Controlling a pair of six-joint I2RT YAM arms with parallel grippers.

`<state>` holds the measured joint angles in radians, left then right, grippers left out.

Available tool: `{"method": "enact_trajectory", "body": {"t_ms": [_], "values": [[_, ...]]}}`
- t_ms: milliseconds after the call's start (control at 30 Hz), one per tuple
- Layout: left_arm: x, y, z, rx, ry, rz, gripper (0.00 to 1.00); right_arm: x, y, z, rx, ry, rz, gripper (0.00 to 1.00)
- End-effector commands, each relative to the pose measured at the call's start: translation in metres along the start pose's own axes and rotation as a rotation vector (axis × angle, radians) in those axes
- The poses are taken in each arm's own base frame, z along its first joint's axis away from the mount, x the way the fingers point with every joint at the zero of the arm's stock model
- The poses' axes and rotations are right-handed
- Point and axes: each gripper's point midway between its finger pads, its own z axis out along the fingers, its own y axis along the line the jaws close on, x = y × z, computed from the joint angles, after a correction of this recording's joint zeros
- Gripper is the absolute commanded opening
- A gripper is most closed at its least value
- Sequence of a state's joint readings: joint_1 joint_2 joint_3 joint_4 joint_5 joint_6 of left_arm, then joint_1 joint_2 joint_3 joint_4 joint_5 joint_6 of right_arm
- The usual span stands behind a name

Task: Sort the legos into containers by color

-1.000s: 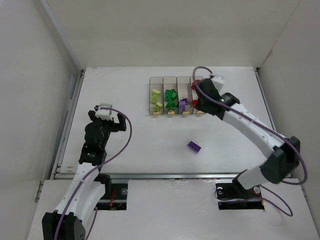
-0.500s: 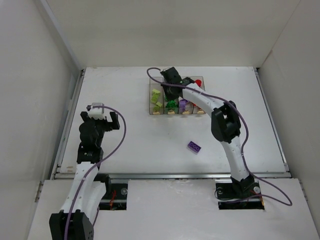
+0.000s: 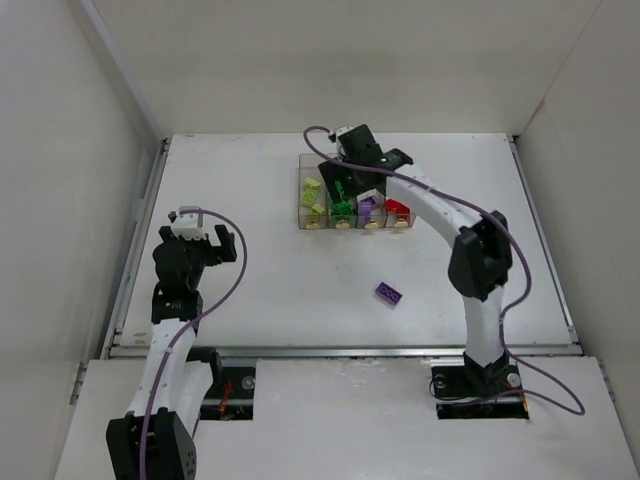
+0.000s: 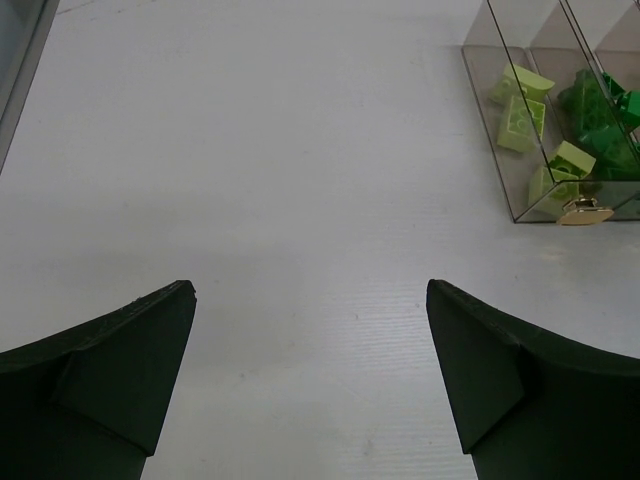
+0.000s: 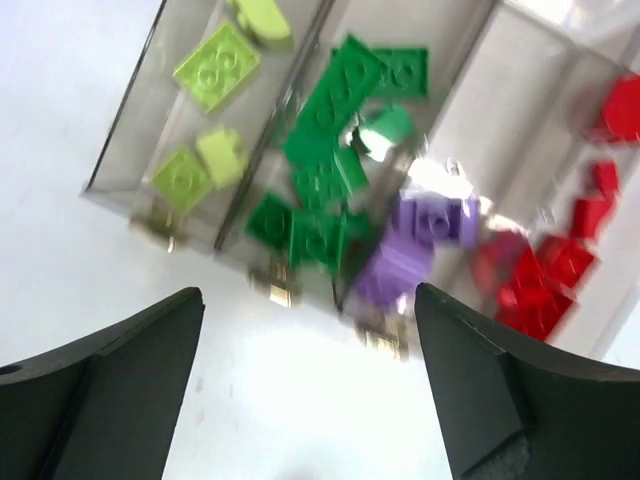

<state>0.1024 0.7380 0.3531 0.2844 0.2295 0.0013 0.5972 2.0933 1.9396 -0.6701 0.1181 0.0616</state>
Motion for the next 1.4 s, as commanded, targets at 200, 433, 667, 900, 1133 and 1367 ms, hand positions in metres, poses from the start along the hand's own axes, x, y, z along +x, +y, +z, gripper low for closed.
{"method": "enact_trajectory", "body": {"t_ms": [200,433,667,900,1133,1367], "values": [[-0.029,-0.005,0.000,0.028,-0.089,0.004,0.99,0.168,0.029,-0.103,-0.118,0.464,-0.075,0.95],[-0.029,-0.009,-0.002,0.049,-0.100,0.007,0.99,0.233,0.039,-0.107,-0.082,0.654,-0.038,0.98],[-0.039,-0.011,-0.006,0.051,-0.130,0.014,0.99,0.260,0.018,-0.085,0.047,0.714,-0.079,0.98],[-0.042,-0.011,-0.009,0.052,-0.139,0.016,0.99,0.278,0.028,-0.076,-0.023,0.743,-0.107,0.60],[-0.042,-0.011,-0.009,0.052,-0.139,0.016,0.99,0.229,0.045,-0.083,-0.104,0.590,-0.081,0.00],[-0.042,-0.010,-0.009,0.043,-0.140,0.015,0.99,0.066,0.026,-0.111,-0.020,0.010,0.118,0.00]]}}
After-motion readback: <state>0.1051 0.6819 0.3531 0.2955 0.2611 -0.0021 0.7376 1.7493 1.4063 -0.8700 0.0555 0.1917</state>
